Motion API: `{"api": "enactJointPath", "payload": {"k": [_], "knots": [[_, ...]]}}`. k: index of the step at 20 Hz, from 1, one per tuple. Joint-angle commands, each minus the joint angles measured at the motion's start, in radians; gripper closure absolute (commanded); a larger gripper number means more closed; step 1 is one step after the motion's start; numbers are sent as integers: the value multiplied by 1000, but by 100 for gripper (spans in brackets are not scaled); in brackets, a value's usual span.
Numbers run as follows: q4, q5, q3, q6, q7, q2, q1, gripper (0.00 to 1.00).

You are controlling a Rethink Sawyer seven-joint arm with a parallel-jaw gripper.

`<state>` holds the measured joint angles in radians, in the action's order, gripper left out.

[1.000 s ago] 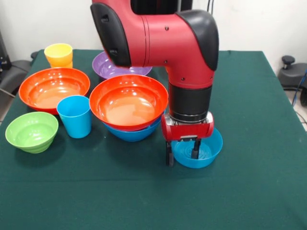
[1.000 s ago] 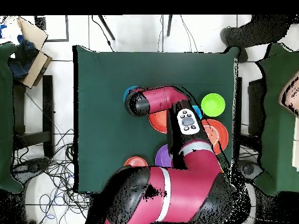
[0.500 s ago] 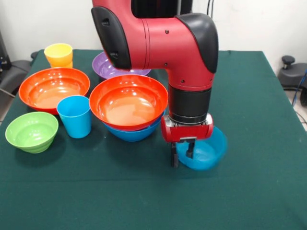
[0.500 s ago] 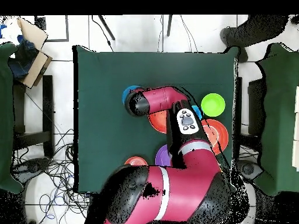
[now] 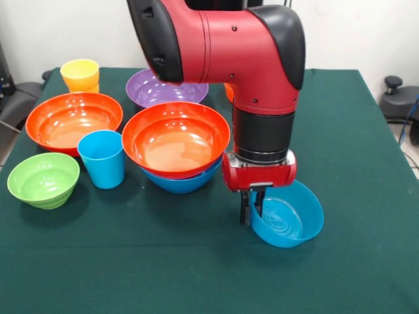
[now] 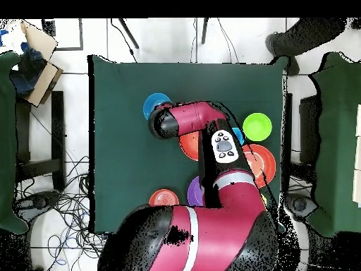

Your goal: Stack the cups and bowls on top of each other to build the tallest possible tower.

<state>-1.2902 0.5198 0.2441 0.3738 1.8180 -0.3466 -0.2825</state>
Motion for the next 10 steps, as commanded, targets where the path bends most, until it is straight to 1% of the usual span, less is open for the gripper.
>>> {"api": "enactJointPath", "payload": {"k": [1, 2, 4, 5, 6, 7, 8, 9, 10], "knots": [[19, 58, 10, -16, -16, -1, 23, 100], [11, 53, 14, -11, -17, -9, 21, 100], [-33, 35, 27, 5, -16, -51, 15, 100], [-79, 20, 30, 17, -8, -101, 14, 100], [-108, 11, 29, 27, -2, -135, 15, 100], [-158, -11, 32, 57, 4, -193, 13, 100], [-181, -22, 33, 75, 5, -225, 13, 100], [-216, -47, 42, 114, -2, -274, 6, 100], [-235, -60, 46, 134, -7, -300, 3, 100]]}}
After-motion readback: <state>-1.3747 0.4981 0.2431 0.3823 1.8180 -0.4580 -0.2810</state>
